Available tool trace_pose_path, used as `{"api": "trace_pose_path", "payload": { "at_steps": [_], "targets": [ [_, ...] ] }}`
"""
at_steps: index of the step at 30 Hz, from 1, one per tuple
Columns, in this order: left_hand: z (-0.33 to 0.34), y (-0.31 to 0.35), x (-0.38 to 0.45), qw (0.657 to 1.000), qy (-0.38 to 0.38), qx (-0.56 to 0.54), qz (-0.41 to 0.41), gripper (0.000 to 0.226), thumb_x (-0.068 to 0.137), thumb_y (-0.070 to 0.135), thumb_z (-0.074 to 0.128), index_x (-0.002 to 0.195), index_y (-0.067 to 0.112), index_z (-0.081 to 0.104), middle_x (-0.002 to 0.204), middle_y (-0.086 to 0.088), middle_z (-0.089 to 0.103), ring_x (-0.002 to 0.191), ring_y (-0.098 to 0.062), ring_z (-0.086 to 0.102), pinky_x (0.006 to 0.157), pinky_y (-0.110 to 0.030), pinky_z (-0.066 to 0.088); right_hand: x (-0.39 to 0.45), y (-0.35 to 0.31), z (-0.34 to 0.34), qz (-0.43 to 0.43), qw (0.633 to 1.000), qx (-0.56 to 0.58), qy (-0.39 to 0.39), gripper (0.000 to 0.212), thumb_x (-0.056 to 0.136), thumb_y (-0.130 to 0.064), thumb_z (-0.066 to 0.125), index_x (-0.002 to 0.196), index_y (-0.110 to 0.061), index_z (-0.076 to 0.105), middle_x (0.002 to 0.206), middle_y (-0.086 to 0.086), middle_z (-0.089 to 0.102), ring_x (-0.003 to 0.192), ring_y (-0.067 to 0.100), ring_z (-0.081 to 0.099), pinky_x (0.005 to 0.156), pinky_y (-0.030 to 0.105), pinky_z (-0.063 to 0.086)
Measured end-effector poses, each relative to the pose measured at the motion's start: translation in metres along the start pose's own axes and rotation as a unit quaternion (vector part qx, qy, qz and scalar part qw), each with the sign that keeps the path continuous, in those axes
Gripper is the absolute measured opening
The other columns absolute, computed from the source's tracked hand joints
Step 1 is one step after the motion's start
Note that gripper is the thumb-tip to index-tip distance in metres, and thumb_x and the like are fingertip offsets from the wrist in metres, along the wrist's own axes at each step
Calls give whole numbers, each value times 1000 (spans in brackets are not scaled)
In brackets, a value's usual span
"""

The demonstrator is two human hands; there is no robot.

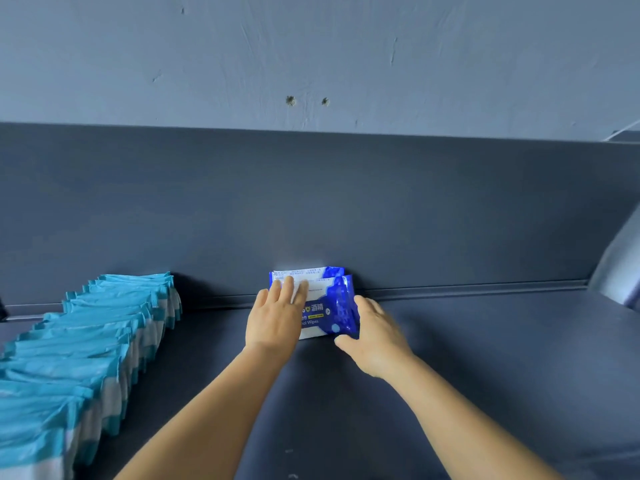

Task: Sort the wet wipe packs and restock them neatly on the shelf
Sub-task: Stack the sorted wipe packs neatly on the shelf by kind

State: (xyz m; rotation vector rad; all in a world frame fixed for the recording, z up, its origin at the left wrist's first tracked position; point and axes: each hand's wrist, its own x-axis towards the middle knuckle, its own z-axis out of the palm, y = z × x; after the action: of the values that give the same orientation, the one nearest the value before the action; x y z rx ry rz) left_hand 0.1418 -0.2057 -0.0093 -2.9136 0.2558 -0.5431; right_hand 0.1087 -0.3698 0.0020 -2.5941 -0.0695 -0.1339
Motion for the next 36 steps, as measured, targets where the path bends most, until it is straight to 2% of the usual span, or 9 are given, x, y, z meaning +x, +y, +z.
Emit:
{"api": "trace_pose_path", "payload": {
  "at_steps": [4,7,11,18,24,27,30,36],
  "targets": [
    [-14,15,-19,1000,-8,-26,2,65,97,22,46,151,15,10,152,-3,22,141,-22,20,112,-31,21,-31,8,-15,-29,999,-34,-13,66,91,-36,56,146,-19,26,151,-5,28,137,17,31,106,30,32],
    [-29,31,-43,993,-31,-109,14,48,100,29,39,145,19,27,141,0,41,132,-21,36,105,-29,29,-56,14,-21,-30,997,-64,-12,71,94,-40,52,150,-17,17,157,-4,20,143,17,21,113,31,23],
    [-52,51,-81,983,-60,-170,36,39,99,34,38,134,19,41,133,0,50,122,-22,45,97,-30,36,-94,22,-28,-17,996,-93,-1,68,95,-44,47,151,-17,18,158,-3,19,145,18,18,115,33,18],
    [-82,69,-152,968,-37,-204,141,52,99,41,38,146,21,30,146,2,40,133,-19,37,106,-28,29,-185,25,-28,32,990,-125,53,67,95,-45,46,151,-18,20,156,-3,23,144,16,19,116,32,18],
    [-91,85,-231,942,-42,-226,243,51,97,44,40,143,23,33,141,4,44,128,-19,42,105,-29,32,-289,17,-18,99,984,-130,78,64,95,-43,48,149,-18,24,153,-2,26,142,17,22,115,33,20],
    [-92,97,-271,924,-61,-239,292,50,97,42,42,141,22,35,142,4,43,129,-19,40,107,-29,31,-343,19,-9,146,977,-137,73,64,95,-43,46,149,-18,22,154,-3,24,142,17,21,115,33,19],
    [-92,116,-311,899,-91,-261,341,49,97,42,41,141,22,35,141,4,43,129,-19,40,106,-30,32,-399,25,1,207,966,-141,68,60,95,-42,47,146,-18,27,150,-1,31,138,20,27,112,33,23],
    [-88,165,-387,850,-144,-274,427,57,97,44,40,147,23,24,145,2,39,130,-21,40,107,-32,32,-505,40,22,335,931,-128,65,63,94,-42,48,148,-19,25,153,0,27,140,21,26,113,33,20]
  ]
}}
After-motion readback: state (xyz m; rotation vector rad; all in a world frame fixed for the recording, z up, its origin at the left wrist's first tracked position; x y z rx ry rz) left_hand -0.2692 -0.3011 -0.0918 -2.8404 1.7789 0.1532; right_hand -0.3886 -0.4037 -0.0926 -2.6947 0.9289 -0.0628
